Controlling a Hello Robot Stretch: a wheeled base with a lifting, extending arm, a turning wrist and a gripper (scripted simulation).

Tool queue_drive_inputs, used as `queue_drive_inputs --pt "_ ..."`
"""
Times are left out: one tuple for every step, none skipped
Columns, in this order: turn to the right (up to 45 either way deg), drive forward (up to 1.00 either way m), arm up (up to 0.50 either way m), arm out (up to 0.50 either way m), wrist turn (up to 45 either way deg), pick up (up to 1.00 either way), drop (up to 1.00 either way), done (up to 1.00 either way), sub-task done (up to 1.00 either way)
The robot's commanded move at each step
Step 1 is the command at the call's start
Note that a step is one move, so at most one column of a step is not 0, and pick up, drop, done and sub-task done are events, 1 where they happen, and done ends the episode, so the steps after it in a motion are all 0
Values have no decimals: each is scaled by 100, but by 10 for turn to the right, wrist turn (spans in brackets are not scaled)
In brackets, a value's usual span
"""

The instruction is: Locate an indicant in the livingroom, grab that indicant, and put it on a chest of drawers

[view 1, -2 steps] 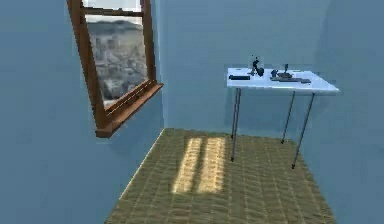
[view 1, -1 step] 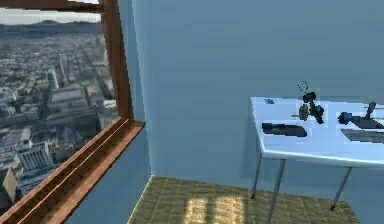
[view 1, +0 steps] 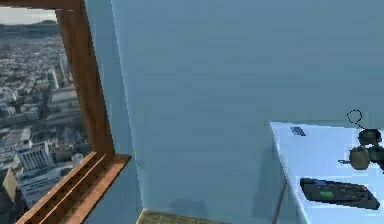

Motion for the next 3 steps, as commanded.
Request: queue_drive_inputs --pt "-450 0 0 0 0 0 0 0 0" --pt "-150 0 0 0 0 0 0 0 0" --pt "450 0 0 0 0 0 0 0 0"
